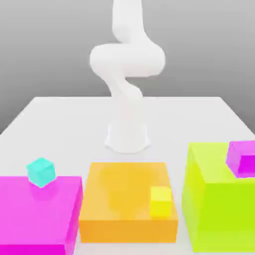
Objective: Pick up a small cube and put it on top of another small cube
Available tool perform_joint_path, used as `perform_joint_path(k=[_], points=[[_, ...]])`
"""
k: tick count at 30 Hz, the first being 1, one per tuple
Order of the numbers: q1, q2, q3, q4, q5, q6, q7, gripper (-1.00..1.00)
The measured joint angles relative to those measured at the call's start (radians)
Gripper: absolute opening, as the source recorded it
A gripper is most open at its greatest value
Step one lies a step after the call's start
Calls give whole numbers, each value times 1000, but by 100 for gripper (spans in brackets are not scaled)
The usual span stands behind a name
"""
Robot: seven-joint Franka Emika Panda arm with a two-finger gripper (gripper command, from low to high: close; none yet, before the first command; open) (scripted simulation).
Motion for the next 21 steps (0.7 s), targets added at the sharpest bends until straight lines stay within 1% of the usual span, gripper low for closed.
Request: perform_joint_path(k=[4,8,15,17,19,21], points=[[98,108,89,-92,102,113,76,0],[171,244,197,-185,183,219,182,0],[292,488,413,-350,279,408,403,0],[302,561,473,-391,268,454,485,0],[303,637,526,-430,221,496,589,0],[273,713,554,-456,110,518,721,0]])
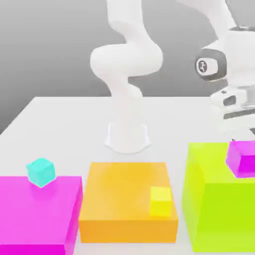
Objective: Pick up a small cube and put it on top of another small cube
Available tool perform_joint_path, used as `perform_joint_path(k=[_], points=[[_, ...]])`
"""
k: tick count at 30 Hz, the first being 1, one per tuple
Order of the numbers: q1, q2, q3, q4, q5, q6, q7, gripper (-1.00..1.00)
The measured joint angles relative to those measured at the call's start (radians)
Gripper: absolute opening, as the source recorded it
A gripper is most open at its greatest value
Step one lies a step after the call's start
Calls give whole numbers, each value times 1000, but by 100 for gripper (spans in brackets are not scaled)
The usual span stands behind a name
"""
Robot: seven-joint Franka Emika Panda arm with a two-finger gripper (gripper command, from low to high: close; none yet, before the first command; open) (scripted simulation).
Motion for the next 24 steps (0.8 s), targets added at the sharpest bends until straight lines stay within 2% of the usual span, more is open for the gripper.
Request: perform_joint_path(k=[3,5,9,10,17,19,22,24], points=[[-6,111,-76,-7,-246,1,219,0],[56,187,-167,6,-384,37,326,0],[232,329,-385,42,-570,138,469,0],[275,360,-433,50,-595,163,490,-100],[282,367,-443,52,-607,169,500,-100],[227,315,-374,38,-548,130,453,-100],[149,211,-260,10,-395,56,337,-100],[141,146,-220,-4,-299,2,251,-100]])
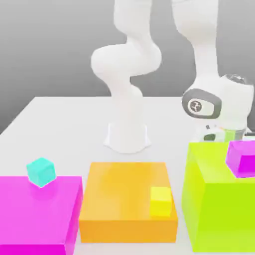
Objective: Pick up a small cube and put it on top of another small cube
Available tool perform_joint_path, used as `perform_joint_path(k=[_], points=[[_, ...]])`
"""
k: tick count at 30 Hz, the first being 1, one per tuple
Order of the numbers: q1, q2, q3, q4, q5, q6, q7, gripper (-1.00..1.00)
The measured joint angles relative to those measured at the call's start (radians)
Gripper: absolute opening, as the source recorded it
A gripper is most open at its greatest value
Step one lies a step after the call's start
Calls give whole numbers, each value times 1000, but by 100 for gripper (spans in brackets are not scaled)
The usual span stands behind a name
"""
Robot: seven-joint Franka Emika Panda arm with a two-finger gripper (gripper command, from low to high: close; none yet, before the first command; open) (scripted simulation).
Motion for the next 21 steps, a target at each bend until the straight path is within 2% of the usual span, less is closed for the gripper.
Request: perform_joint_path(k=[5,21], points=[[34,-12,44,77,-63,-196,-233,-100],[145,8,112,399,-460,-847,-970,-100]])
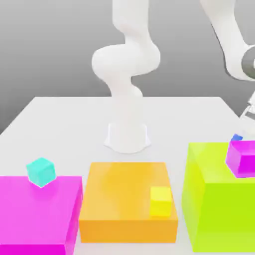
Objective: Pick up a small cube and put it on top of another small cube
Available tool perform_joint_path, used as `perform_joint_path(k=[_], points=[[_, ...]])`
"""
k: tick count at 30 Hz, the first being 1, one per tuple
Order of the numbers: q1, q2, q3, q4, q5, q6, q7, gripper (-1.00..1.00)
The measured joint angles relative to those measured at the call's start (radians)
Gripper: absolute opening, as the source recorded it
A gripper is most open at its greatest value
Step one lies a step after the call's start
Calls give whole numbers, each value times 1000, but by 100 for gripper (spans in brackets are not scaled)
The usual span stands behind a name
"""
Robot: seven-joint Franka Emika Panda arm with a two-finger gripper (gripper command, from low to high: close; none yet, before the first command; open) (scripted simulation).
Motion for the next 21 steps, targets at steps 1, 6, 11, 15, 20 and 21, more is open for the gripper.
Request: perform_joint_path(k=[1,6,11,15,20,21], points=[[-11,-8,-10,28,0,-39,-38,-100],[-125,-68,-68,143,121,-139,-102,-100],[-258,-133,-118,188,317,-101,-28,-100],[-334,-189,-169,219,481,-61,32,-100],[-386,-214,-220,200,626,52,100,-100],[-388,-200,-220,177,627,92,105,-100]])
